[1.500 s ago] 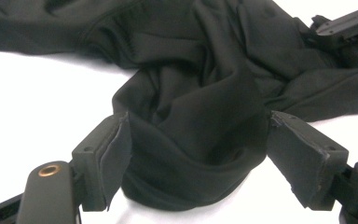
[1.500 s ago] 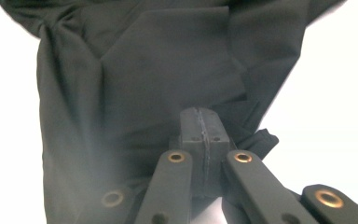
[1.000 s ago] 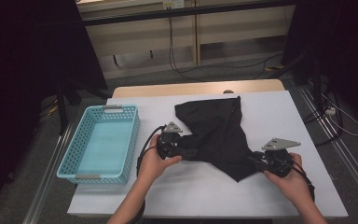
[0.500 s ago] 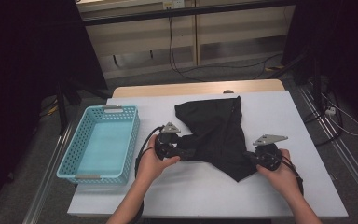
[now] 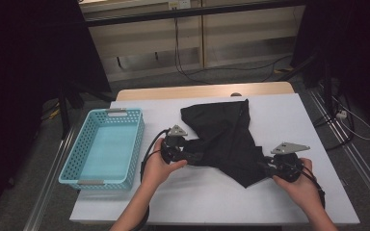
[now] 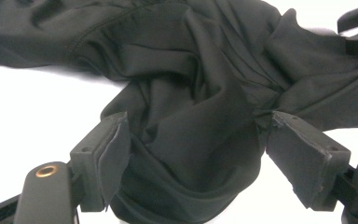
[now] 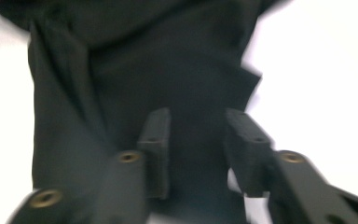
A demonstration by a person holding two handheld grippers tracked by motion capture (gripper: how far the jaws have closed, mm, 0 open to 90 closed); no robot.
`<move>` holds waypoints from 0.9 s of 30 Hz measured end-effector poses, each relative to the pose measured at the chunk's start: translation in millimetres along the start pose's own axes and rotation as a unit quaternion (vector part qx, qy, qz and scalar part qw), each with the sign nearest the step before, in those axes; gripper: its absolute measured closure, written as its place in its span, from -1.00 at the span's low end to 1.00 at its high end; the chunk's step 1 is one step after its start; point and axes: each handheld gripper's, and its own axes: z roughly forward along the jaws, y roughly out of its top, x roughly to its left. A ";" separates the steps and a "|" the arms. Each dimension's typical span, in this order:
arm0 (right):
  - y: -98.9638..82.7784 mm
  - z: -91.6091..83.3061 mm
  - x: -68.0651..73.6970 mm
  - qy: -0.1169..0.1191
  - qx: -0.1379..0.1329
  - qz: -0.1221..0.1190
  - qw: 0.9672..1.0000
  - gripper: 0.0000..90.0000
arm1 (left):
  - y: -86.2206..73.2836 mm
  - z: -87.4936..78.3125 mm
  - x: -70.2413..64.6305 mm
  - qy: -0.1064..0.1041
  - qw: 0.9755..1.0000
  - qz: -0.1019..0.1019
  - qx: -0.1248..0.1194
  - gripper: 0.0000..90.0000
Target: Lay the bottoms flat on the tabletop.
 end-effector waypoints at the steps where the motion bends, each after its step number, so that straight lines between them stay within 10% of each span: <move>1: 3.0 2.4 -0.6 0.001 -0.009 0.002 1.000 0.26 | -0.5 0.5 0.3 0.000 1.000 -0.001 -0.002 -0.51; 10: 16.0 39.6 0.9 0.004 0.005 0.000 1.000 0.21 | -3.4 0.0 0.4 0.003 1.000 0.003 0.004 -0.51; 16: 11.0 31.9 -2.1 0.021 0.012 0.010 1.000 0.91 | -2.7 -0.3 -1.3 0.003 1.000 0.003 0.002 -0.51; 27: -11.5 -7.8 -3.3 0.012 0.044 0.014 0.999 0.85 | 2.0 1.5 -2.9 0.001 1.000 0.006 -0.002 -0.51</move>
